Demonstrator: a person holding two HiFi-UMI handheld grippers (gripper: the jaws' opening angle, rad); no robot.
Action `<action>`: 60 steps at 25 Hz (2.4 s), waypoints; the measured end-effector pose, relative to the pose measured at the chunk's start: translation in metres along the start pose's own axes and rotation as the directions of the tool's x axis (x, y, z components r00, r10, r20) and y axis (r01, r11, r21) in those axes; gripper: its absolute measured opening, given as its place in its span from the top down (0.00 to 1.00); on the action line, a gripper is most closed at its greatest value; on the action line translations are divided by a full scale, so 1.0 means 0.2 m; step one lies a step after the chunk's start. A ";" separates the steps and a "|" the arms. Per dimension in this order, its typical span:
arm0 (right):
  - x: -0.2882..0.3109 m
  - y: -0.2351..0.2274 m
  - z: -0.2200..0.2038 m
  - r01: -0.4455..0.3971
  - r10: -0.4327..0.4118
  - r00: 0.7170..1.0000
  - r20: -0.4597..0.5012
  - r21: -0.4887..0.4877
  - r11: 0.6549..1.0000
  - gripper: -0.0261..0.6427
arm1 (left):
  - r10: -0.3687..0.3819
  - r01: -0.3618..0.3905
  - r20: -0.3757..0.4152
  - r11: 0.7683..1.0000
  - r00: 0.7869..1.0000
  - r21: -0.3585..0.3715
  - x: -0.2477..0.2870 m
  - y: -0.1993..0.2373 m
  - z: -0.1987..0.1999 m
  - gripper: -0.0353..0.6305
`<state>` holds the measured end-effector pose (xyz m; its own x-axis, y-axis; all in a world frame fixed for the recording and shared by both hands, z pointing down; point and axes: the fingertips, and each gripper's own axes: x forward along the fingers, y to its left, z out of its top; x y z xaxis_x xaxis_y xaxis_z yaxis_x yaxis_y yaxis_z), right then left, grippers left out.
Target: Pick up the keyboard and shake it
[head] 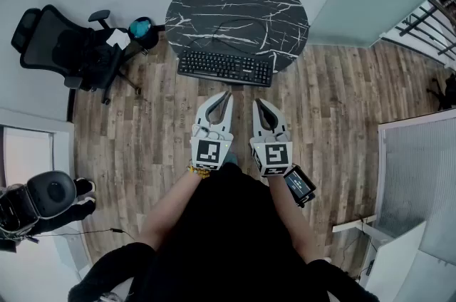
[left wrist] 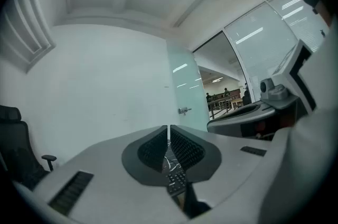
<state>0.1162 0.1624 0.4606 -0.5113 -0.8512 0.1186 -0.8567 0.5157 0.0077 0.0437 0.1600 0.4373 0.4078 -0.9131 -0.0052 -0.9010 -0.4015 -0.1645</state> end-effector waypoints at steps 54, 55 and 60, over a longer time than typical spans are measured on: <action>1.26 -0.29 -0.20 -0.027 0.076 0.960 -0.269 0.182 0.983 0.76 | -0.233 0.146 -0.277 0.943 0.932 -0.299 0.77 0.88 -0.64 0.90; 1.29 -0.29 -0.19 -0.021 0.068 0.960 -0.273 0.172 0.985 0.76 | -0.238 0.149 -0.271 0.938 0.933 -0.313 0.79 0.90 -0.64 0.90; 1.38 -0.30 -0.20 0.001 0.040 0.954 -0.298 0.134 0.991 0.76 | -0.248 0.172 -0.232 0.937 0.941 -0.303 0.91 0.98 -0.64 0.90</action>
<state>0.0293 -0.1003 0.5317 -0.5016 -0.7622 0.4091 -0.8584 0.4974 -0.1256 -0.0782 -0.0934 0.5308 0.5726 -0.7758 0.2650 -0.8191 -0.5555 0.1435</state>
